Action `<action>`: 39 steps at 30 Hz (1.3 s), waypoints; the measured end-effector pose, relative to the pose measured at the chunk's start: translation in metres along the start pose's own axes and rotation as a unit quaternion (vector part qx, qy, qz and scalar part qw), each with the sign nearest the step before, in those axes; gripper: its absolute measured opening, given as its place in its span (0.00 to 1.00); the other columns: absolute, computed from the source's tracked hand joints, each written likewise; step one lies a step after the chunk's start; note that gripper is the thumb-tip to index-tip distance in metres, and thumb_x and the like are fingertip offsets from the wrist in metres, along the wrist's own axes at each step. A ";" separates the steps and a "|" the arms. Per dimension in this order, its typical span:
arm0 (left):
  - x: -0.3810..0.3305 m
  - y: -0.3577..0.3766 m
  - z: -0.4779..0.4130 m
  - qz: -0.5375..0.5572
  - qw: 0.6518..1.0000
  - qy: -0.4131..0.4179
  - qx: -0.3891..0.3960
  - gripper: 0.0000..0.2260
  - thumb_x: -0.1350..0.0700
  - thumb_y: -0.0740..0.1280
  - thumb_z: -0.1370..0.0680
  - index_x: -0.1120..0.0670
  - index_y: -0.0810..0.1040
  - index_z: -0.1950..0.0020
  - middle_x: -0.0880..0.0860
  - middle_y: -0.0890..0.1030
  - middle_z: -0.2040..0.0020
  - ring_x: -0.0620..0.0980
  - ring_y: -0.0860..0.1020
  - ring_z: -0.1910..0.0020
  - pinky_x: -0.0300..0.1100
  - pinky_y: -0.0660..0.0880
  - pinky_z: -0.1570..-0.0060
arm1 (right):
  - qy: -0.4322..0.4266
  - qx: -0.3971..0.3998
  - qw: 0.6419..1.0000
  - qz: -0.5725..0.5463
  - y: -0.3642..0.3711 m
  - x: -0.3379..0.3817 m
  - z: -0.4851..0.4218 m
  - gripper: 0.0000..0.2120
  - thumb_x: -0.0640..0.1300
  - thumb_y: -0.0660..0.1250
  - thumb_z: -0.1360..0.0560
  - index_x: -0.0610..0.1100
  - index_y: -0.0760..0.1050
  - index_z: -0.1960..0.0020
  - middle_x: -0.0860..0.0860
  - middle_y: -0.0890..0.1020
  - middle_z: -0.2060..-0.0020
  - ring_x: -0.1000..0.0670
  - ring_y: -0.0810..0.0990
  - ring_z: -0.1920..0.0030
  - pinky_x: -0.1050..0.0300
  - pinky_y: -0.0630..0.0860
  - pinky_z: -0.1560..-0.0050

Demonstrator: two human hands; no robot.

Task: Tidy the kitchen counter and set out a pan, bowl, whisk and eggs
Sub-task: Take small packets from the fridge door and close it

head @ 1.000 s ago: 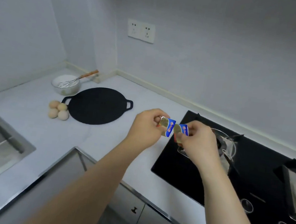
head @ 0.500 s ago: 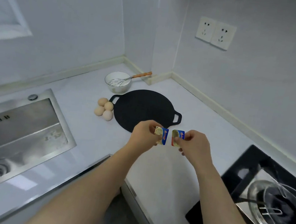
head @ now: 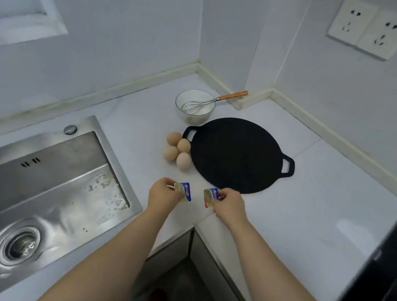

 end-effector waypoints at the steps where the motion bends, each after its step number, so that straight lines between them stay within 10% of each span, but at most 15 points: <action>1: 0.002 -0.004 -0.006 -0.008 1.000 0.004 -0.005 0.07 0.59 0.72 0.30 0.54 0.76 0.54 0.56 0.81 0.55 0.55 0.81 0.55 0.48 0.79 0.55 | 0.001 -0.001 1.000 0.002 0.008 0.006 -0.002 0.08 0.37 0.66 0.26 0.41 0.78 0.48 0.47 0.80 0.56 0.50 0.77 0.56 0.57 0.74 0.56; 31: -0.012 -0.022 -0.055 -0.067 0.984 0.122 0.109 0.10 0.62 0.67 0.25 0.55 0.78 0.44 0.53 0.80 0.48 0.50 0.76 0.53 0.38 0.69 0.56 | 0.049 -0.132 0.986 -0.089 0.058 0.041 -0.015 0.13 0.40 0.67 0.25 0.41 0.75 0.41 0.46 0.79 0.45 0.53 0.75 0.51 0.62 0.70 0.53; 39: -0.011 -0.020 -0.024 -0.129 0.972 0.140 0.141 0.14 0.65 0.61 0.26 0.56 0.78 0.44 0.54 0.80 0.45 0.56 0.77 0.45 0.45 0.73 0.42 | 0.069 -0.148 0.983 -0.079 0.051 0.029 0.029 0.19 0.33 0.59 0.26 0.41 0.73 0.36 0.46 0.77 0.39 0.46 0.76 0.40 0.65 0.67 0.48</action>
Point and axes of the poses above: each hand's wrist, its own z-axis away from the middle knuckle, its own y-axis out of the palm, x = y × z, the point moved 8 cm from there along -z, towards the middle knuckle
